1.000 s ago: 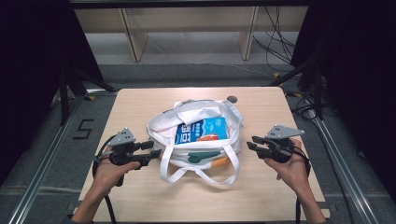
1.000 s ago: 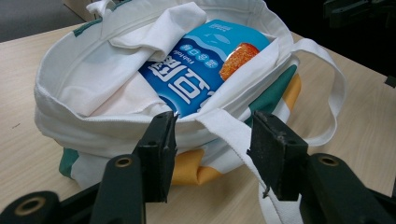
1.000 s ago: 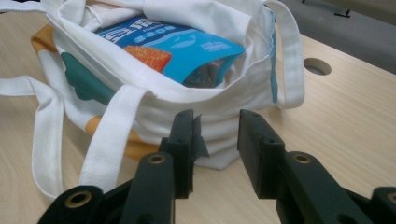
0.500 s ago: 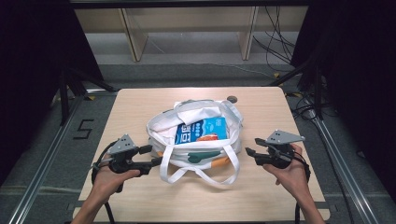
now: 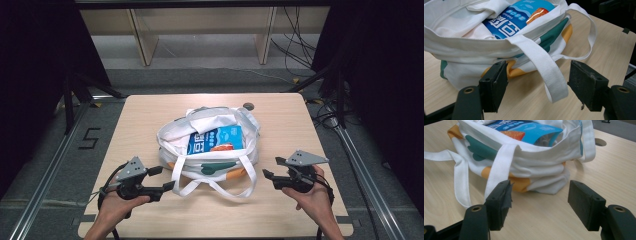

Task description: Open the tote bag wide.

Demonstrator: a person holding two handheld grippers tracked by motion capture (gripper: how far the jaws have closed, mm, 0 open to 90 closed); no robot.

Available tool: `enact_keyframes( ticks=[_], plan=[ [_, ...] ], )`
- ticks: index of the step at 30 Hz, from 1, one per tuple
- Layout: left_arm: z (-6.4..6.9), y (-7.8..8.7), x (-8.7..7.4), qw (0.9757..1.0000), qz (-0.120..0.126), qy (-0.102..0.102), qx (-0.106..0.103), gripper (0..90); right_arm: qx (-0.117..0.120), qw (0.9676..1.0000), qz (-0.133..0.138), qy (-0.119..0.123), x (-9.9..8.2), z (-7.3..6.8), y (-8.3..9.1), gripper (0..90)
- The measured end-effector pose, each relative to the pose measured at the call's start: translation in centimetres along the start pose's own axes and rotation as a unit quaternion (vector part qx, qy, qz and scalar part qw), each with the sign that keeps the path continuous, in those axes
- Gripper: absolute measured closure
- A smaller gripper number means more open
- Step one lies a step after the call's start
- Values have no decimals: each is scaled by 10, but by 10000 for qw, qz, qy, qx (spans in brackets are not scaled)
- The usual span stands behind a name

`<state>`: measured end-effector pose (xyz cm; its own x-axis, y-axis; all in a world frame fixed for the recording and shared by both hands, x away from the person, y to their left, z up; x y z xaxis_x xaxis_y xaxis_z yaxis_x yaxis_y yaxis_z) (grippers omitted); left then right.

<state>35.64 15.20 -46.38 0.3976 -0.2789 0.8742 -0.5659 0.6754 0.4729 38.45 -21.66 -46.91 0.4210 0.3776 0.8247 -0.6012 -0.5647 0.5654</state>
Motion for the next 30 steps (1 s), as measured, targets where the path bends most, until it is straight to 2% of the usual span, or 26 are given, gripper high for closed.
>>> enact_keyframes(
  ticks=[1, 2, 4, 6, 7, 8, 9, 12, 13, 14, 15, 16, 17, 19, 20, 21, 22, 24, 25, 26, 27, 28, 30],
  plan=[
    [-1, 0, -1, 10000, 29, -75, 31, 307, 0, 10000, 0, 0, 0, 0, 0, 360],
    [-1, 0, -5, 10000, 24, -57, 56, 307, 10, 9998, -49, -190, -4, -5, 1, 352],
    [0, -1, -7, 10000, 14, -40, 37, 306, -4, 9999, -44, -95, -6, -5, 1, 341],
    [0, -2, -13, 10000, -32, 50, 67, 303, -4, 9998, -84, -200, -11, -9, 3, 331],
    [1, -3, -15, 10000, -44, 68, 38, 304, 26, 9999, -58, -98, -12, -8, 2, 331],
    [1, -3, -17, 10000, -60, -8, 41, 303, -12, 10000, -39, -79, -13, -9, 2, 331],
    [2, -4, -19, 10000, -59, 14, 12, 302, -17, 9998, -82, -161, -16, -11, 4, 329],
    [5, -6, -25, 10000, -56, 52, 18, 298, -11, 10000, -56, -73, -20, -10, 4, 325],
    [7, -5, -29, 9999, -99, 104, 76, 297, -43, 9999, -52, -134, -22, -10, 5, 324],
    [7, -5, -31, 9999, -130, 31, 66, 297, -48, 9998, -73, -190, -23, -11, 5, 324],
    [9, -5, -33, 9999, -121, 90, 44, 297, -8, 9997, -132, -229, -26, -13, 6, 324],
    [9, -5, -34, 9999, -93, 81, 31, 297, -2, 9999, -77, -112, -26, -12, 5, 324],
    [9, -5, -34, 9999, -93, 81, 31, 296, -33, 9997, -109, -222, -29, -14, 5, 323],
    [9, -4, -37, 9999, -141, 36, 83, 296, -17, 9997, -136, -185, -30, -13, 6, 322],
    [7, -3, -40, 9998, -129, -139, 57, 295, -22, 9996, -128, -260, -34, -16, 6, 320],
    [7, -3, -40, 9998, -129, -139, 57, 294, -9, 9998, -107, -164, -35, -15, 6, 319],
    [6, -3, -44, 9999, -125, -2, 96, 294, -3, 9998, -116, -151, -36, -15, 7, 319],
    [5, -3, -47, 9998, -143, 77, 99, 293, -17, 9998, -114, -189, -39, -17, 8, 317],
    [4, -3, -51, 9998, -169, 57, 131, 292, -8, 9997, -113, -232, -41, -19, 9, 317],
    [4, -3, -51, 9998, -169, 57, 131, 292, -6, 9999, -69, -140, -42, -19, 9, 315],
    [3, -3, -52, 9998, -171, 28, 107, 292, 2, 9998, -121, -152, -45, -20, 10, 307],
    [3, -3, -56, 9997, -195, 9, 156, 291, 13, 9995, -177, -247, -47, -23, 11, 294],
    [3, -3, -59, 9995, -250, -8, 201, 291, -17, 9998, -149, -130, -51, -21, 11, 294]
  ],
)
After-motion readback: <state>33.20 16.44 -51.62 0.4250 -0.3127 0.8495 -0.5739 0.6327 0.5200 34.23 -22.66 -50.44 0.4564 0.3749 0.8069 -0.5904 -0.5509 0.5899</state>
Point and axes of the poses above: each handheld gripper's, and its own axes: y roughly backward along the jaws, x roughly out of its top, z roughly to its right, the point moved 7 cm from there along -y, roughly forward along the jaws, and after that the axes turned 2 degrees about x, right-handed, at the moved point
